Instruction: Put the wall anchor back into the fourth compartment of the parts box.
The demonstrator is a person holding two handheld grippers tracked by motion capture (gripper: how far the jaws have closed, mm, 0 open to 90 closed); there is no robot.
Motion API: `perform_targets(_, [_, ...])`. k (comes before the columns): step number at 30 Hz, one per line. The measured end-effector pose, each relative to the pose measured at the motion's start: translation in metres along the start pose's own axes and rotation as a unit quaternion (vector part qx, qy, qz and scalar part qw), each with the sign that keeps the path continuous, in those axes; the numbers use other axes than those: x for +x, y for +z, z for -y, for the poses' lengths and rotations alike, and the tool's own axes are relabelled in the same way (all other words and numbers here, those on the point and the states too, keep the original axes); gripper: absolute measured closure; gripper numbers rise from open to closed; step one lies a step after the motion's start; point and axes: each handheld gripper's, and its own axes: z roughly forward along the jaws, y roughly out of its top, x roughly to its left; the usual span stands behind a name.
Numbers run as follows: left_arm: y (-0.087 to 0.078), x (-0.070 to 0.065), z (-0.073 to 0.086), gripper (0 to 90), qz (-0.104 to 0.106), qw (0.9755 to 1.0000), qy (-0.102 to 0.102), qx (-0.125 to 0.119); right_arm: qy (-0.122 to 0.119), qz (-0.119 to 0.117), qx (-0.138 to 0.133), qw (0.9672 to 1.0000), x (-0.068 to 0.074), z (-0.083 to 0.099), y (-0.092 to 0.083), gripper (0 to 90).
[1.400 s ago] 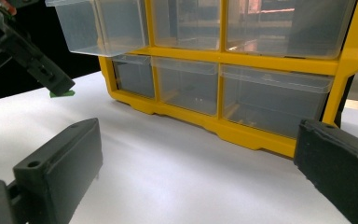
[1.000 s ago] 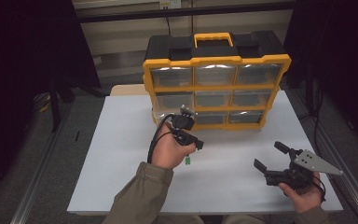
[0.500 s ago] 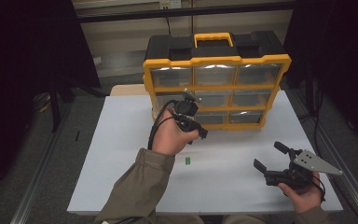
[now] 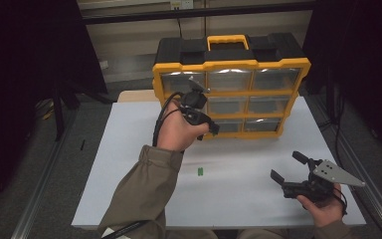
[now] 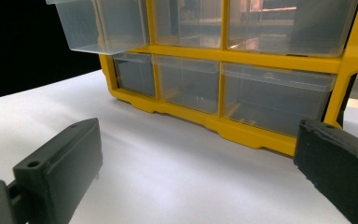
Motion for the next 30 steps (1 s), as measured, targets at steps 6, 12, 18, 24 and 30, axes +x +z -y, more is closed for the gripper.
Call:
perform_targets(6, [-0.007, 0.001, -0.007, 85.1, -0.005, 0.9999, -0.002, -0.009, -0.005, -0.002, 0.002, 1.0, -0.001, 0.0, 0.0, 1.0])
perform_targets(12, [-0.017, 0.007, -0.011, 85.1, -0.007, 0.9998, -0.012, -0.013, 0.0, 0.0, -0.001, 1.0, 0.0, 0.0, 0.0, 1.0])
perform_targets(18, [-0.028, 0.017, -0.016, 85.1, -0.016, 0.9993, -0.022, -0.024, 0.0, 0.0, -0.001, 1.0, 0.0, 0.0, 0.0, 1.0])
perform_targets(24, [-0.03, 0.028, -0.017, 85.1, -0.028, 0.998, -0.042, -0.038, -0.003, -0.001, 0.0, 1.0, 0.0, 0.0, 0.0, 1.0])
perform_targets(30, [-0.035, 0.036, -0.017, 85.1, -0.045, 0.9964, -0.052, -0.05, -0.004, -0.005, 0.0, 1.0, -0.001, 0.001, 0.0, 1.0])
